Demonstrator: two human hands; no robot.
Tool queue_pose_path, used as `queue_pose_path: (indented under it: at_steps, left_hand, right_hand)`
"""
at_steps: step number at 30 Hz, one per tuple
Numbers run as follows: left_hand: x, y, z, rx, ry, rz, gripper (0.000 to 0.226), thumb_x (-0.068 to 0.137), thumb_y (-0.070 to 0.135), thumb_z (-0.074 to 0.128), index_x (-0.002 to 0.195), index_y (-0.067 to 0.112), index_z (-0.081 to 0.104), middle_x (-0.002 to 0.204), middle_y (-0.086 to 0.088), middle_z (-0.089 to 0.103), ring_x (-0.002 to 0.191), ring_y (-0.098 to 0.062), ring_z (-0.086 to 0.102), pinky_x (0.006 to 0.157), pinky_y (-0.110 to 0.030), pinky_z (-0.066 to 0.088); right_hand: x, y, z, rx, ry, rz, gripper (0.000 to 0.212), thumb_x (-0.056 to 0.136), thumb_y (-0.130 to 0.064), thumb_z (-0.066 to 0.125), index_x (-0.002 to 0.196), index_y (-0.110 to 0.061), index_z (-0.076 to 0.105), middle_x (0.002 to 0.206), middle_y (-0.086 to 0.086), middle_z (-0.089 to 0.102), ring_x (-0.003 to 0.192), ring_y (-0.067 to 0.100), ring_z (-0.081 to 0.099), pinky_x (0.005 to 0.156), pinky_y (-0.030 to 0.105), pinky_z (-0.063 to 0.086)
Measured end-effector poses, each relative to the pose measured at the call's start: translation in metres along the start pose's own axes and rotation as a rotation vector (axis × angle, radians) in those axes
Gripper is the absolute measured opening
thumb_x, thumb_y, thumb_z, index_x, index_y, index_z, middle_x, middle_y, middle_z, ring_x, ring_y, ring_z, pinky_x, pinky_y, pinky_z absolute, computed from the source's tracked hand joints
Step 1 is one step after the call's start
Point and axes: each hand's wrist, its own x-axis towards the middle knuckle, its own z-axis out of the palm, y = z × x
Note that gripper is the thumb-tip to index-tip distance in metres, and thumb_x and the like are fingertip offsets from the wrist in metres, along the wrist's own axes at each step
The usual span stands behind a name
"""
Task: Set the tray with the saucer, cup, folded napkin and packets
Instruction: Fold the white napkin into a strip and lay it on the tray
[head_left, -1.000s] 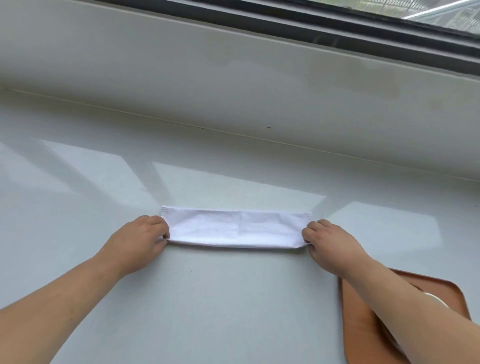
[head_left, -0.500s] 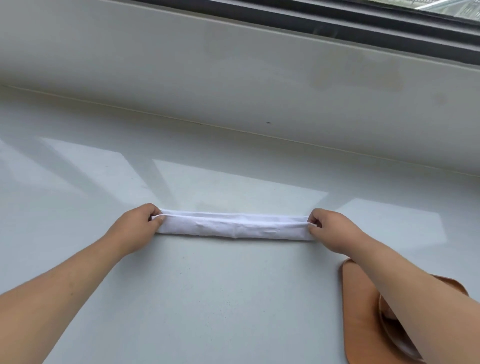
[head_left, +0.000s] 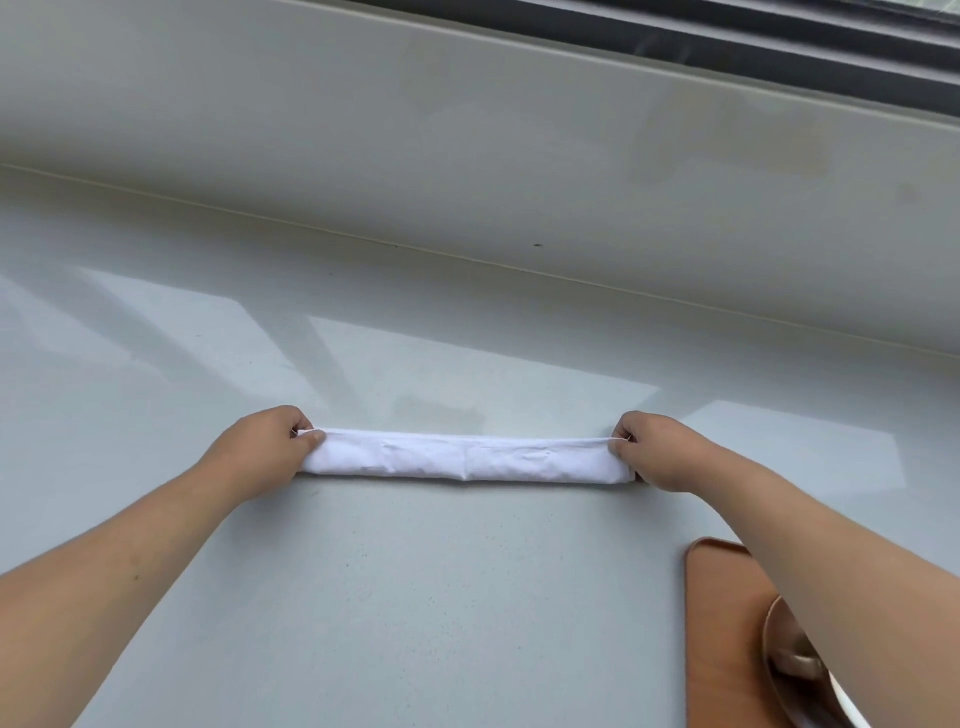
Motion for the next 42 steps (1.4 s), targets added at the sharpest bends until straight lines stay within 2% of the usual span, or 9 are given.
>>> queue_pose_path:
  at_steps: [8,11,17,23,27,30,33,36,42]
  left_hand:
    - [-0.003,0.004,0.005,0.04,0.115,0.002,0.017,0.093,0.038,0.066,0.082,0.03,0.057,0.081,0.007,0.063,0.074,-0.009,0.056,0.056,-0.031,0.035]
    - [-0.005,0.005,0.007,0.008,0.151,-0.064,0.025,0.091,0.044,0.068,0.094,0.024,0.053,0.083,0.011,0.055,0.077,-0.016,0.056,0.057,-0.031,0.035]
    - [-0.014,0.007,0.003,-0.022,0.058,-0.094,0.042,0.085,0.06,0.07,0.095,0.023,0.055,0.091,0.006,0.063,0.078,-0.009,0.056,0.061,-0.032,0.039]
    - [-0.019,0.016,-0.002,-0.123,-0.008,-0.129,0.033,0.09,0.038,0.073,0.081,0.011,0.055,0.08,-0.004,0.062,0.071,-0.022,0.055,0.064,-0.035,0.037]
    - [-0.021,0.014,-0.002,-0.308,0.004,-0.137,0.029,0.095,0.03,0.067,0.081,0.014,0.049,0.081,-0.008,0.058,0.068,-0.028,0.058,0.071,-0.041,0.05]
    - [-0.02,0.008,-0.006,-0.652,-0.042,-0.239,0.021,0.095,0.021,0.069,0.086,0.012,0.052,0.098,-0.011,0.061,0.077,-0.029,0.068,0.089,-0.048,0.058]
    - [-0.02,-0.003,-0.009,-0.843,-0.074,-0.286,0.016,0.092,0.009,0.07,0.09,0.009,0.054,0.105,-0.015,0.063,0.086,-0.029,0.066,0.088,-0.046,0.059]
    - [-0.022,-0.011,-0.013,-0.865,-0.056,-0.283,0.017,0.088,0.005,0.07,0.092,0.01,0.054,0.101,-0.017,0.063,0.088,-0.031,0.063,0.097,-0.052,0.053]
    - [-0.031,-0.008,-0.023,-0.776,0.089,-0.212,0.012,0.086,0.007,0.069,0.09,0.011,0.059,0.101,-0.009,0.065,0.084,-0.027,0.062,0.074,-0.037,0.055]
  right_hand:
    - [0.006,-0.002,0.008,-0.039,0.142,0.015,0.016,0.1,-0.035,0.054,0.095,-0.02,0.055,0.084,-0.005,0.061,0.073,0.015,0.056,0.056,0.03,0.037]
    - [0.004,-0.001,0.014,0.037,0.214,0.08,0.018,0.098,-0.038,0.058,0.094,-0.022,0.052,0.082,-0.004,0.062,0.072,0.013,0.056,0.056,0.031,0.037]
    - [-0.005,-0.007,0.021,0.109,0.209,0.123,0.023,0.097,-0.043,0.058,0.098,-0.021,0.051,0.085,-0.005,0.059,0.073,0.012,0.055,0.056,0.029,0.037]
    - [-0.013,-0.013,0.023,0.088,0.156,0.142,0.017,0.097,-0.029,0.056,0.091,-0.014,0.056,0.081,-0.002,0.057,0.067,0.014,0.049,0.054,0.028,0.033]
    - [-0.025,-0.011,0.028,0.368,0.18,0.149,0.019,0.096,-0.031,0.059,0.087,-0.016,0.053,0.082,0.002,0.06,0.066,0.017,0.055,0.057,0.032,0.045]
    - [-0.036,-0.014,0.041,0.755,0.144,0.211,0.014,0.092,-0.018,0.065,0.086,-0.011,0.054,0.09,0.01,0.062,0.072,0.027,0.062,0.079,0.05,0.061]
    - [-0.05,-0.02,0.06,0.931,0.124,0.269,0.012,0.089,-0.009,0.067,0.095,-0.012,0.056,0.106,0.013,0.064,0.088,0.032,0.066,0.077,0.045,0.059]
    - [-0.063,-0.028,0.073,0.98,0.123,0.329,0.028,0.087,-0.009,0.068,0.112,-0.014,0.057,0.118,0.011,0.061,0.1,0.032,0.067,0.073,0.037,0.058]
    - [-0.088,-0.042,0.083,0.954,0.02,0.405,0.013,0.089,-0.009,0.065,0.101,-0.009,0.062,0.112,0.016,0.064,0.082,0.029,0.065,0.068,0.036,0.06]
